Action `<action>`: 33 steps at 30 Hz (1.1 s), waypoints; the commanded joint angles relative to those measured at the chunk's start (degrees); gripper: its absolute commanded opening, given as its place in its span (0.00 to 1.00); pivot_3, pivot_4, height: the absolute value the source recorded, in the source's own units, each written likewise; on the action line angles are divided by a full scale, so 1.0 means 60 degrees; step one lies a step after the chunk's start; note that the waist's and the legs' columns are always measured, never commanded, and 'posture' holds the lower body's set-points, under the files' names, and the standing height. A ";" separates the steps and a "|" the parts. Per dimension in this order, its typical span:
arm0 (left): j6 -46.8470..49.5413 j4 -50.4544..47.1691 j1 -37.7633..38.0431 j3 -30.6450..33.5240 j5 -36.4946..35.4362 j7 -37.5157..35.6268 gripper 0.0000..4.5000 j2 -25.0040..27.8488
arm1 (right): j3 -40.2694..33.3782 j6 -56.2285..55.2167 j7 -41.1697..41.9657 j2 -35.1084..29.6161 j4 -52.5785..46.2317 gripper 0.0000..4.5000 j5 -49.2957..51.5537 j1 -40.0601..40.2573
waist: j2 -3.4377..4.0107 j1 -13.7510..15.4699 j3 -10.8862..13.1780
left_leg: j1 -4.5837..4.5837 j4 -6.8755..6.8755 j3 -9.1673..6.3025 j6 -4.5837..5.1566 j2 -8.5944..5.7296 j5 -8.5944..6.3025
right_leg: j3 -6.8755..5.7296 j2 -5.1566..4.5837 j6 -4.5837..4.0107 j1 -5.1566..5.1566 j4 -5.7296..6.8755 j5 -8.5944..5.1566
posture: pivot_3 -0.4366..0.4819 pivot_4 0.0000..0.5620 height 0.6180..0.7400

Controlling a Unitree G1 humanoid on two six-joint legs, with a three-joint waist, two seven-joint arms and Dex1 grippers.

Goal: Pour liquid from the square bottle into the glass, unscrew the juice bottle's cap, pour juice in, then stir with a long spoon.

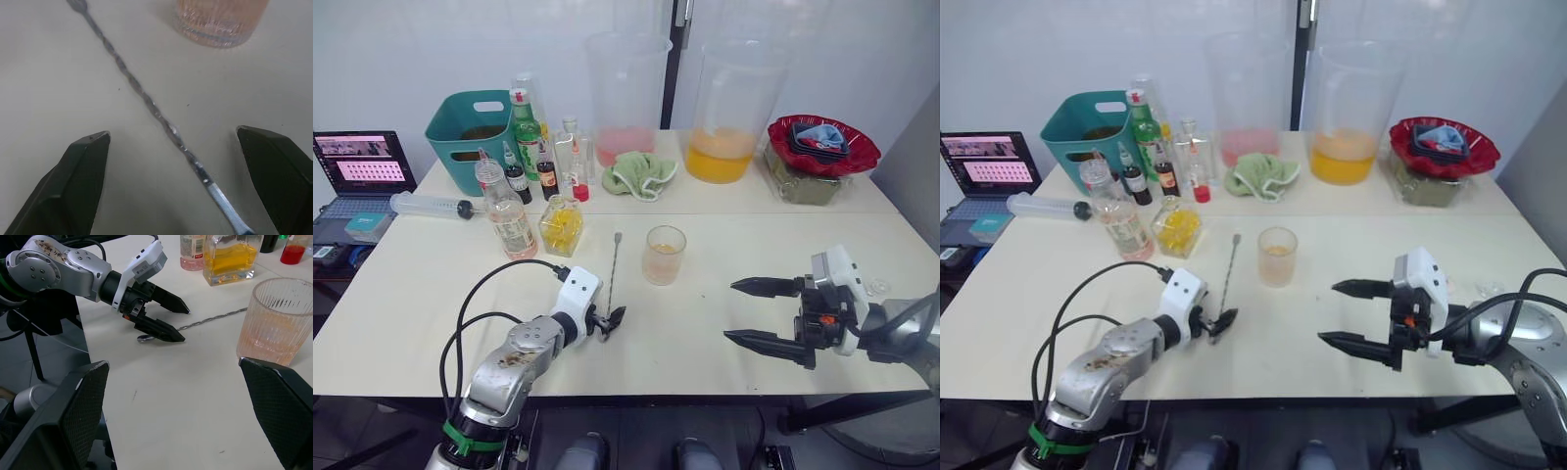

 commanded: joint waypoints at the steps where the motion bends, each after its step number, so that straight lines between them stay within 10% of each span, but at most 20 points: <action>1: 0.0126 0.0160 -0.0165 -0.0381 0.0436 0.0186 0.67 -0.0137 | -0.0119 0.0141 -0.0149 -0.0131 -0.0331 1.00 0.0246 -0.0238 | 0.0000 0.0036 0.0000 | 0.0000 0.0001 0.0000 -0.0001 0.0000 0.0000 | 0.0000 0.0000 0.0000 0.0001 -0.0004 0.0000 | 0.48 0.27 1.00; 10: 0.0334 0.0232 -0.0158 0.0093 0.0806 0.0036 0.00 0.0113 | -0.0020 0.0332 -0.0331 -0.0106 -0.0455 1.00 0.0200 -0.0360 | 0.0001 0.0118 -0.0001 | 0.0004 0.0001 0.0002 -0.0001 0.0001 0.0000 | 0.0001 0.0000 0.0002 0.0002 -0.0005 -0.0001 | 0.48 0.27 1.00; 33: -0.5389 0.1605 0.2311 0.2829 -0.0348 -0.5921 0.00 0.4116 | 0.1017 0.0037 -0.0441 0.0294 -0.0210 1.00 -0.0394 -0.0615 | 0.0007 -0.0095 0.0001 | -0.0006 -0.0014 -0.0003 -0.0010 0.0016 -0.0009 | -0.0002 0.0001 -0.0003 -0.0014 -0.0040 -0.0002 | 0.48 0.27 1.00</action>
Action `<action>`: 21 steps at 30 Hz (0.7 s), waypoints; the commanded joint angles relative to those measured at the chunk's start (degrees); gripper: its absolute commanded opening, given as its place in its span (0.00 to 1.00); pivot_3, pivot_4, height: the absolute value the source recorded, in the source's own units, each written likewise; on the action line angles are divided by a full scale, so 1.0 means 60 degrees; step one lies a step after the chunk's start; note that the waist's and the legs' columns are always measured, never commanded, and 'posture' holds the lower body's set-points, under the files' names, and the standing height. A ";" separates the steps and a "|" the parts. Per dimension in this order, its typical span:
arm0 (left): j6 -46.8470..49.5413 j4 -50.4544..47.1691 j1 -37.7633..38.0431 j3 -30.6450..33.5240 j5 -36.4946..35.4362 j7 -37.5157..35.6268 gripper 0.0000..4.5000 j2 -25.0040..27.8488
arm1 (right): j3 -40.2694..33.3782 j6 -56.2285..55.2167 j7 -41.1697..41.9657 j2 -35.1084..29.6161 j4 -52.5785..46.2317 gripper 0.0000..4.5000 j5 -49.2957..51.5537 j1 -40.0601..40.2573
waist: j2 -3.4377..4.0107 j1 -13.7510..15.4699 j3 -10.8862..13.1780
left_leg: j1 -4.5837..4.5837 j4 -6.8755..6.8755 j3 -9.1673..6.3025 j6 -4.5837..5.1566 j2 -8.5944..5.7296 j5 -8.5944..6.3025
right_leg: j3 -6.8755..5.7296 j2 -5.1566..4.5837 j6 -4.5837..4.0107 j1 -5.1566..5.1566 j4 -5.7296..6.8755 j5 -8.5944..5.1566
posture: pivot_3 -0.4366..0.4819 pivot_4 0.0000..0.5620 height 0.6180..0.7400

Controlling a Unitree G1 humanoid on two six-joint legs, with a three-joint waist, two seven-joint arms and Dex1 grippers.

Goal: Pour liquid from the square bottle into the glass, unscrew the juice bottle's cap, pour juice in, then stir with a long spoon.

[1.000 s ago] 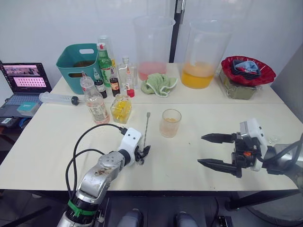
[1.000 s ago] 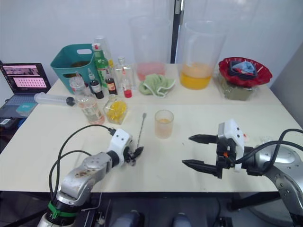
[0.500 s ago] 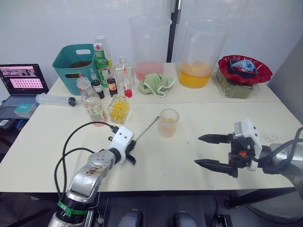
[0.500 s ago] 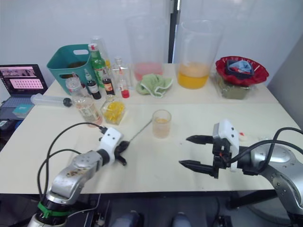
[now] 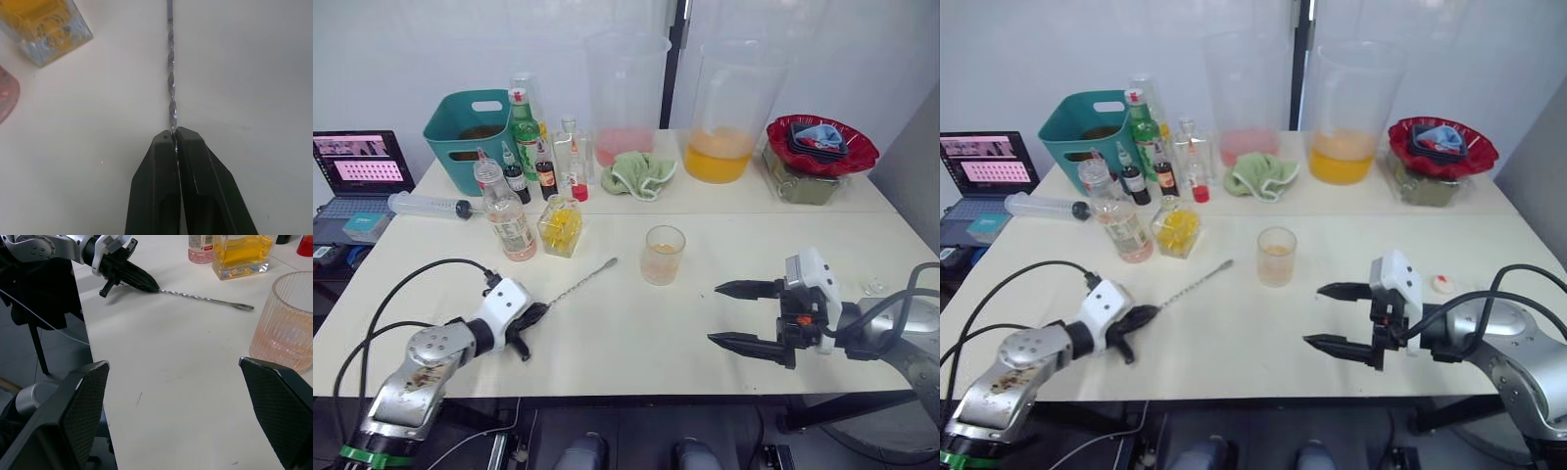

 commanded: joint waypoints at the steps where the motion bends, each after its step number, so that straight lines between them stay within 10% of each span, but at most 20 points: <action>1: -0.0846 -0.0025 0.0176 0.0108 -0.0466 -0.1185 0.00 0.0196 | 0.0066 -0.0181 -0.0060 0.0078 -0.0050 1.00 -0.0100 -0.0088 | 0.0003 0.0014 0.0001 | -0.0001 0.0000 0.0000 0.0000 0.0000 0.0000 | 0.0000 0.0000 0.0000 -0.0002 0.0000 0.0000 | 0.48 0.27 1.00; 10: -0.0817 0.0170 0.0367 -0.0508 -0.0138 -0.1639 0.00 0.0150 | 0.0171 -0.0270 -0.0082 0.0128 -0.0023 1.00 -0.0357 -0.0133 | 0.0007 0.0009 0.0000 | 0.0001 -0.0003 0.0000 0.0000 -0.0001 -0.0001 | 0.0000 -0.0005 0.0000 0.0001 0.0000 0.0000 | 0.48 0.27 1.00; 16: -0.0494 -0.0151 0.0313 -0.0540 -0.0300 -0.1829 0.50 0.0385 | 0.0280 -0.0258 -0.0138 0.0257 0.0025 1.00 -0.0466 -0.0278 | 0.0009 0.0017 -0.0001 | 0.0009 -0.0002 0.0000 0.0000 0.0000 -0.0001 | -0.0002 -0.0005 0.0001 0.0008 0.0001 0.0000 | 0.48 0.27 1.00; 21: 0.0536 -0.0302 -0.0149 -0.0838 -0.0256 -0.1974 0.50 0.0760 | 0.0509 -0.0322 -0.0223 0.0462 0.0113 1.00 -0.0598 -0.0421 | 0.0009 -0.0021 -0.0001 | 0.0009 -0.0002 0.0001 0.0001 0.0001 -0.0001 | -0.0003 -0.0002 0.0002 0.0005 0.0004 -0.0001 | 0.48 0.27 1.00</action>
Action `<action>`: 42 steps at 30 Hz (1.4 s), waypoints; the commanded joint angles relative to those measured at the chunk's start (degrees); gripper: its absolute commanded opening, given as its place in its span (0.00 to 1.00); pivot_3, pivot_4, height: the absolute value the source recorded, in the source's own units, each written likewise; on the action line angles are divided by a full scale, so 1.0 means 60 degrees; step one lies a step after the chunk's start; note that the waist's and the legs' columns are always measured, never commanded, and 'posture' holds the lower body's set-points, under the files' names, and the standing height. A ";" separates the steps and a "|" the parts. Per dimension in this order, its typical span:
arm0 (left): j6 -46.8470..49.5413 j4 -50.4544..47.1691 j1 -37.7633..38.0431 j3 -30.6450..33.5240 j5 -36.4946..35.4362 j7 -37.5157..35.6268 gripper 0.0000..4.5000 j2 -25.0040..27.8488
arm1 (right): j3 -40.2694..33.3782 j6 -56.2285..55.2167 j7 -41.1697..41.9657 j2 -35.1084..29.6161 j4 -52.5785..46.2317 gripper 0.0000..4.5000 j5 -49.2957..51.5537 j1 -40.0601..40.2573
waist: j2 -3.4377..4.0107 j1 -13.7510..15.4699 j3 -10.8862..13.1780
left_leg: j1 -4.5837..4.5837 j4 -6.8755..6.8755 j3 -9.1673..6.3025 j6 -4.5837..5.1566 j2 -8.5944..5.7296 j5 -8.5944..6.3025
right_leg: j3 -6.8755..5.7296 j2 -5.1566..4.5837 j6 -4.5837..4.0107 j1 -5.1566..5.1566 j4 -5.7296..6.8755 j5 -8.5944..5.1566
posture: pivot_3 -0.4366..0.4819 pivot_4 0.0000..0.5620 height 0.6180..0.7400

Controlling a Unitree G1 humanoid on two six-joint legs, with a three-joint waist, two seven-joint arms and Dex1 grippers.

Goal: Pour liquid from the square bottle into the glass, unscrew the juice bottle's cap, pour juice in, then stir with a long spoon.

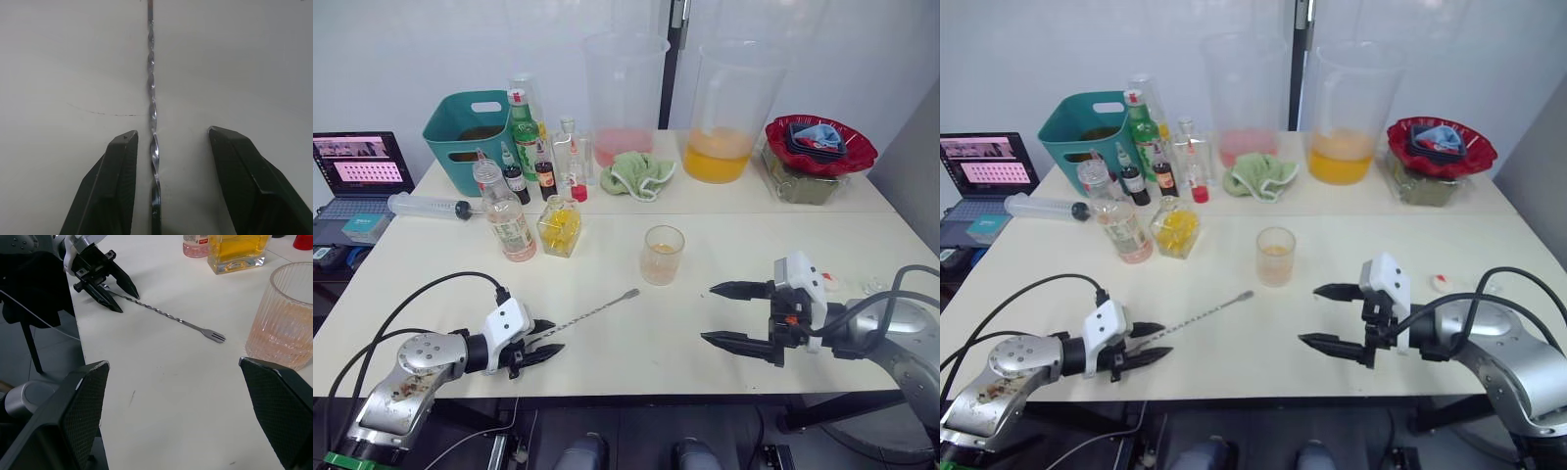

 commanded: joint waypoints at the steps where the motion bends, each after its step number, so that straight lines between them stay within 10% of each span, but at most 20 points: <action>1: 0.0577 -0.0138 -0.0273 -0.0487 0.0368 -0.0131 0.50 0.0388 | 0.0095 -0.0298 -0.0100 0.0185 -0.0035 1.00 -0.0114 -0.0237 | 0.0000 -0.0012 0.0000 | 0.0002 0.0000 -0.0001 0.0000 0.0000 0.0000 | -0.0001 0.0001 0.0000 0.0001 0.0002 0.0000 | 0.48 0.27 1.00; 7: 0.0877 -0.0212 -0.0725 -0.1090 0.0796 -0.0292 0.50 0.0742 | 0.0270 -0.0279 -0.0253 0.0458 -0.0108 1.00 -0.0253 -0.0345 | 0.0005 0.0009 -0.0003 | 0.0005 0.0000 -0.0002 0.0000 -0.0003 0.0000 | 0.0000 0.0000 0.0000 0.0003 0.0003 0.0000 | 0.48 0.27 1.00; 15: 0.1757 -0.0383 -0.0927 -0.1345 0.0536 -0.0461 0.02 0.0800 | 0.0205 -0.0159 -0.0450 0.0605 -0.0246 1.00 -0.0070 -0.0399 | 0.0020 -0.0026 -0.0012 | 0.0010 -0.0003 -0.0002 0.0000 -0.0003 0.0000 | 0.0000 0.0000 0.0001 0.0004 0.0005 0.0000 | 0.48 0.27 1.00; 35: 0.3034 -0.2484 -0.0972 0.2780 -0.3493 0.0363 0.02 -0.0528 | -0.0862 0.2362 -0.0775 0.0303 0.0161 1.00 0.3247 -0.0369 | 0.0020 -0.0001 -0.0012 | 0.0004 -0.0048 -0.0007 0.0002 0.0000 -0.0002 | 0.0002 -0.0002 -0.0004 -0.0013 -0.0007 0.0002 | 0.48 0.27 1.00; 42: 0.3235 -0.2980 -0.2733 0.1643 -0.3581 0.1794 0.02 -0.1344 | -0.1199 0.2709 -0.3199 0.1741 0.0740 1.00 0.4803 -0.1348 | 0.0014 -0.0019 -0.0011 | 0.0009 -0.0044 -0.0003 -0.0001 -0.0007 0.0001 | 0.0005 -0.0002 -0.0003 -0.0007 0.0000 0.0003 | 0.48 0.27 1.00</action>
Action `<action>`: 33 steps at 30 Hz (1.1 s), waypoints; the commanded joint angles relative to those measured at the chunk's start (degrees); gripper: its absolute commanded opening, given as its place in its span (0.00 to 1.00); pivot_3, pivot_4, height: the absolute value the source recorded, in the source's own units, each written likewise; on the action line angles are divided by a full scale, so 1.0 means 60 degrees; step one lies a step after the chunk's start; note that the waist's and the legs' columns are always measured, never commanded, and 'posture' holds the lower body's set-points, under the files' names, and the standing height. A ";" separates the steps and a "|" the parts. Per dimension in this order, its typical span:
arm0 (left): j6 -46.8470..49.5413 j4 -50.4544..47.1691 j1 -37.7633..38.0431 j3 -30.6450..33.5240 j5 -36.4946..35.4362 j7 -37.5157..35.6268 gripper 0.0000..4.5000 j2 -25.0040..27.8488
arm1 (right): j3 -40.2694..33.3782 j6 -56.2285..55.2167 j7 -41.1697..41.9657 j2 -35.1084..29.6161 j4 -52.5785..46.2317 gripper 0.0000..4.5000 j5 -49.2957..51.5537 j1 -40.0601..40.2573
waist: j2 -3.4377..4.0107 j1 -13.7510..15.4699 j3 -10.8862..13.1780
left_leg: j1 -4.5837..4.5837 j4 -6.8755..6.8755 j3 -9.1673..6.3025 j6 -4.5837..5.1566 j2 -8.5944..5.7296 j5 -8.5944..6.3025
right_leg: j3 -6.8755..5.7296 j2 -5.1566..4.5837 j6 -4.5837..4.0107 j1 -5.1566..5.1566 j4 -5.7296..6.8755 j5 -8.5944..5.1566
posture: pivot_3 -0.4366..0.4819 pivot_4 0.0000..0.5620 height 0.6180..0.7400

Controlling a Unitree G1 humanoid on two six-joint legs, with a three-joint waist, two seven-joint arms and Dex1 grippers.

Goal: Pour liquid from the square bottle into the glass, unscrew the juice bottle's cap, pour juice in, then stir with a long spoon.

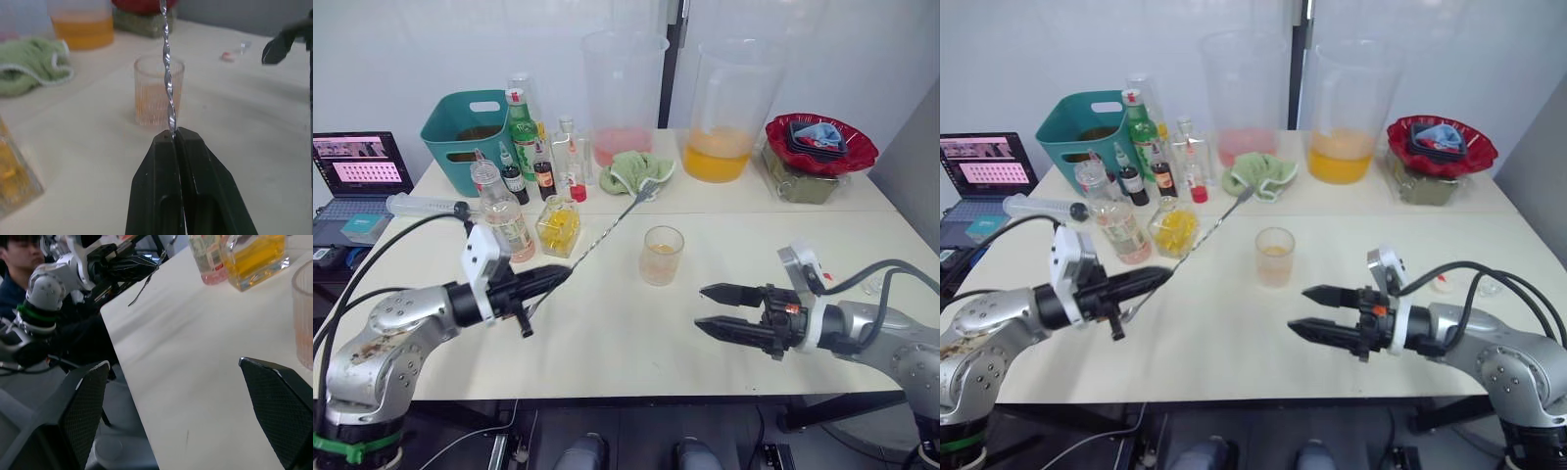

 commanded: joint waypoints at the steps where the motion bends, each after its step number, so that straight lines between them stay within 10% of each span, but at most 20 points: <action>1: -0.0041 -0.0375 -0.0717 -0.0712 0.0209 0.0613 0.02 -0.0248 | -0.0411 -0.0028 -0.1791 0.0947 0.0216 1.00 0.1181 -0.0808 | 0.0000 -0.0010 0.0000 | -0.0001 0.0000 -0.0001 -0.0002 -0.0001 0.0002 | 0.0000 0.0001 0.0000 -0.0001 0.0000 0.0000 | 0.48 0.27 1.00; 13: -0.0309 -0.0227 -0.1384 -0.2497 0.1379 0.1531 0.02 -0.1020 | -0.0126 -0.0761 -0.7500 0.3723 0.0746 1.00 0.3098 -0.2470 | 0.0001 -0.0095 -0.0001 | -0.0010 -0.0029 -0.0002 -0.0009 -0.0009 0.0008 | 0.0012 0.0002 -0.0008 -0.0042 0.0034 0.0005 | 0.48 0.27 1.00; 22: -0.0408 0.0000 -0.1621 -0.2718 0.1615 0.1598 0.02 -0.1252 | 0.0153 -0.1121 -0.9179 0.4437 0.0615 1.00 0.3714 -0.2755 | 0.0002 -0.0194 -0.0001 | -0.0013 -0.0030 -0.0002 -0.0010 -0.0012 0.0011 | 0.0011 0.0005 -0.0009 -0.0057 0.0049 0.0005 | 0.48 0.27 1.00; 33: -0.0391 0.0037 -0.1618 -0.2741 0.1679 0.1739 0.00 -0.1424 | 0.0276 -0.1565 -0.9720 0.4627 0.0581 0.14 0.3993 -0.2578 | 0.0003 -0.0268 -0.0001 | -0.0014 -0.0037 -0.0001 -0.0010 -0.0011 0.0011 | 0.0012 0.0006 -0.0010 -0.0067 0.0055 0.0005 | 0.48 0.27 1.00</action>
